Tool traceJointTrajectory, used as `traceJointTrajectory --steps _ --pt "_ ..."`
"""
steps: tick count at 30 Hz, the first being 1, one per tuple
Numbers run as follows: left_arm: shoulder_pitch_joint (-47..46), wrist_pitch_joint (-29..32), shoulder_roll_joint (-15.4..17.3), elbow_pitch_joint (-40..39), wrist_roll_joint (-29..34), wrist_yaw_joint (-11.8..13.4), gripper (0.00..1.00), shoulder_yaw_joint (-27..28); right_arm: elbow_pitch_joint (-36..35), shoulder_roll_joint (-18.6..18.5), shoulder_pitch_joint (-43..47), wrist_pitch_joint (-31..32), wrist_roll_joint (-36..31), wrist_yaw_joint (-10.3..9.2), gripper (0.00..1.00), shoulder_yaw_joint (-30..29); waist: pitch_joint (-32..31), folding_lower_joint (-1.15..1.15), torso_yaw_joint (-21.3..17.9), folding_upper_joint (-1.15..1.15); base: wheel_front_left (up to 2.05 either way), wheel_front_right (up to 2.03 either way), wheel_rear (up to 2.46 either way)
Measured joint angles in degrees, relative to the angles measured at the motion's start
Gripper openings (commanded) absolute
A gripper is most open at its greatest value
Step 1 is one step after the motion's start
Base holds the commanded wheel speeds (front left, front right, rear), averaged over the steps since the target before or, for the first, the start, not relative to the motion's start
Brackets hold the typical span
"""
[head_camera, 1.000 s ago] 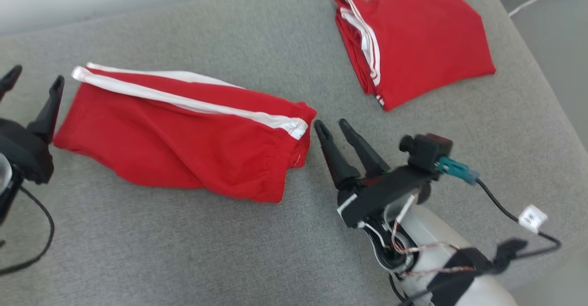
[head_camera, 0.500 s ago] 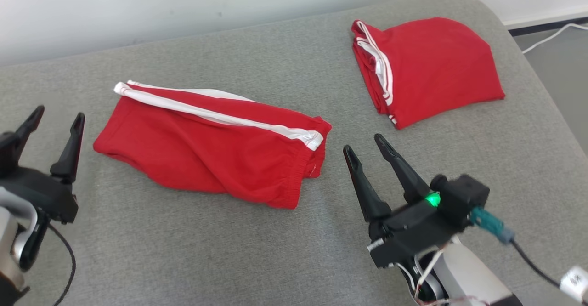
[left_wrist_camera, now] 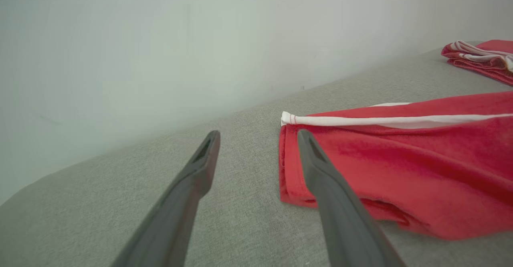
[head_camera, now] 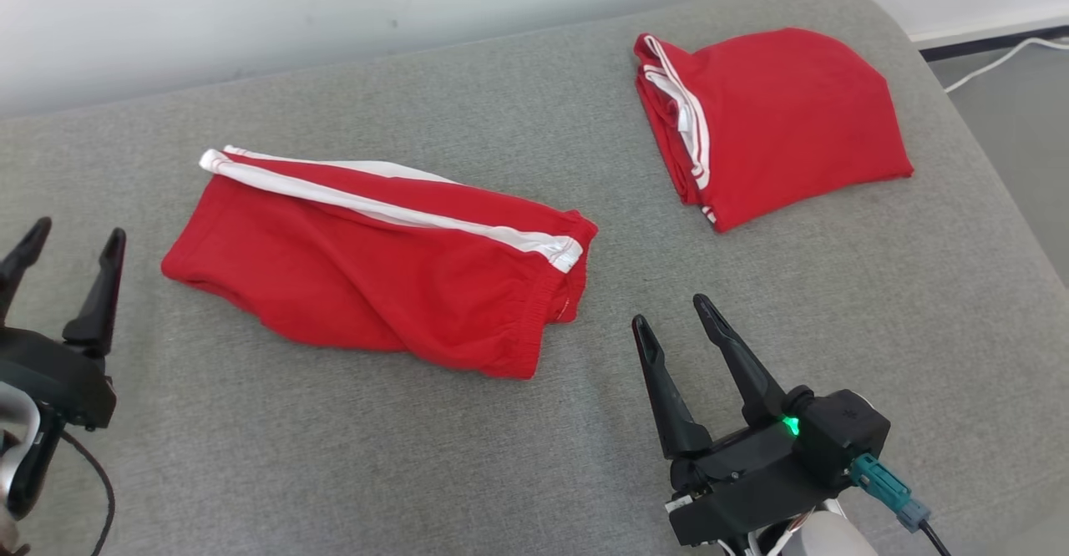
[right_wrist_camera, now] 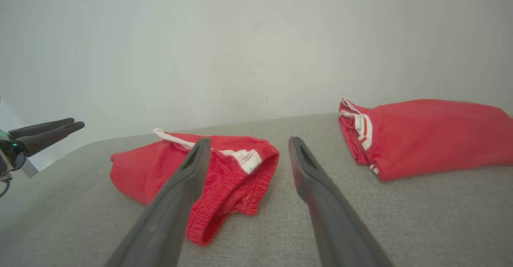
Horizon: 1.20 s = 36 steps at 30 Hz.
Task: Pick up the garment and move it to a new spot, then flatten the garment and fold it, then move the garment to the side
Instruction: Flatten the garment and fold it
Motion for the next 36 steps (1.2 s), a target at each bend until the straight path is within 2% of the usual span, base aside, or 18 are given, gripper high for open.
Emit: traceJointTrajectory --steps 11,23,35,36 --pt "-0.3 5.2 -0.1 3.7 -3.9 -3.4 1.0 -0.9 -0.1 1.2 -0.6 0.0 -0.2 0.0 1.0 1.1 1.2 0.01 -2.8 0.0 0.0 0.0 0.0" --pt "-1.8 9.7 -0.3 7.9 -5.7 -4.7 1.0 -3.4 0.5 2.3 -1.3 0.0 0.7 0.0 1.0 2.1 3.5 0.01 -6.2 0.0 0.0 0.0 0.0" --pt "-3.7 12.5 -0.6 12.6 -8.2 -5.3 1.0 -5.1 0.7 2.7 -2.0 0.0 0.8 0.0 1.0 2.7 5.0 0.01 -7.4 0.0 0.0 0.0 0.0" --pt "-3.8 12.7 -0.8 12.6 -8.6 -5.3 0.86 -5.3 0.8 2.7 -2.1 0.0 0.8 0.0 1.0 2.7 5.1 0.01 -7.4 0.01 0.0 0.0 0.0"
